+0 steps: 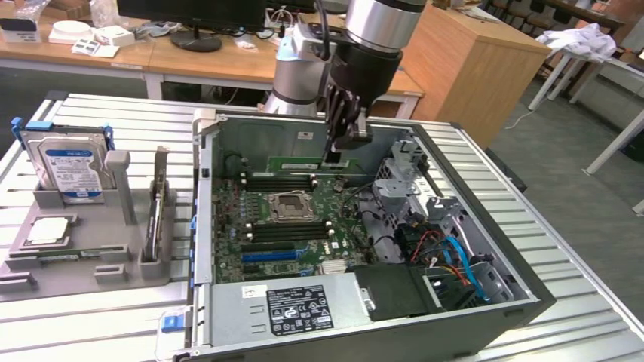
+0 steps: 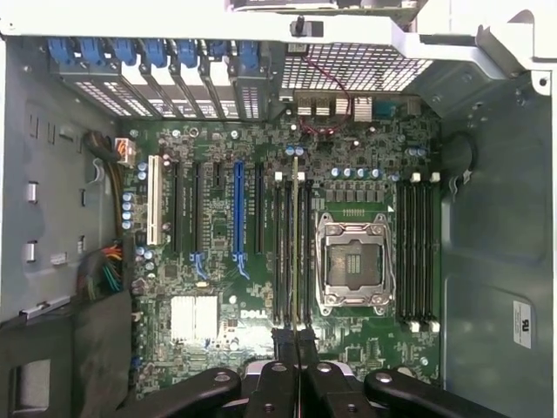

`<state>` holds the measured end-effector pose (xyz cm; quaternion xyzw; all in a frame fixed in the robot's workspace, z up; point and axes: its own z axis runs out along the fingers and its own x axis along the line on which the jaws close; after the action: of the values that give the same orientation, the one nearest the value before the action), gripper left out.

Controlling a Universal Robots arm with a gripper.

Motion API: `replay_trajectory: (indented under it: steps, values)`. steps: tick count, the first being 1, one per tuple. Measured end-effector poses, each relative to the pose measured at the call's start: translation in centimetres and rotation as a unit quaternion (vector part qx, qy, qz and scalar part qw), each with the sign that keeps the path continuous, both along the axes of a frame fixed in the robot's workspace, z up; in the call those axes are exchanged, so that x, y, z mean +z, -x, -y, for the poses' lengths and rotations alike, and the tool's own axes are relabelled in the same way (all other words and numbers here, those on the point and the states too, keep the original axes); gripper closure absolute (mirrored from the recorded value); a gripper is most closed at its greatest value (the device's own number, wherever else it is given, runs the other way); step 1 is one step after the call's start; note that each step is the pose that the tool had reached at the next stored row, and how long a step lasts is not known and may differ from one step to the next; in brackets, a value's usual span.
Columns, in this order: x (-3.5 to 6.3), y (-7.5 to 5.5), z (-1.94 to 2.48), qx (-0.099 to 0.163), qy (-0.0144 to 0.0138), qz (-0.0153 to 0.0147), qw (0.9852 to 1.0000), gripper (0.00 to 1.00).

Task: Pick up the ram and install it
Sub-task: 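Pick up the ram and move it above insertion slot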

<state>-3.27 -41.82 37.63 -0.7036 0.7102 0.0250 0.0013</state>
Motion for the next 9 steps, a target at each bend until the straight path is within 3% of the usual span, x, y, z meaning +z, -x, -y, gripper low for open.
replay_trajectory:
  steps: [9]
  values:
    - [-0.75,0.0,0.0,0.0,0.0001,0.0,1.0,0.89]
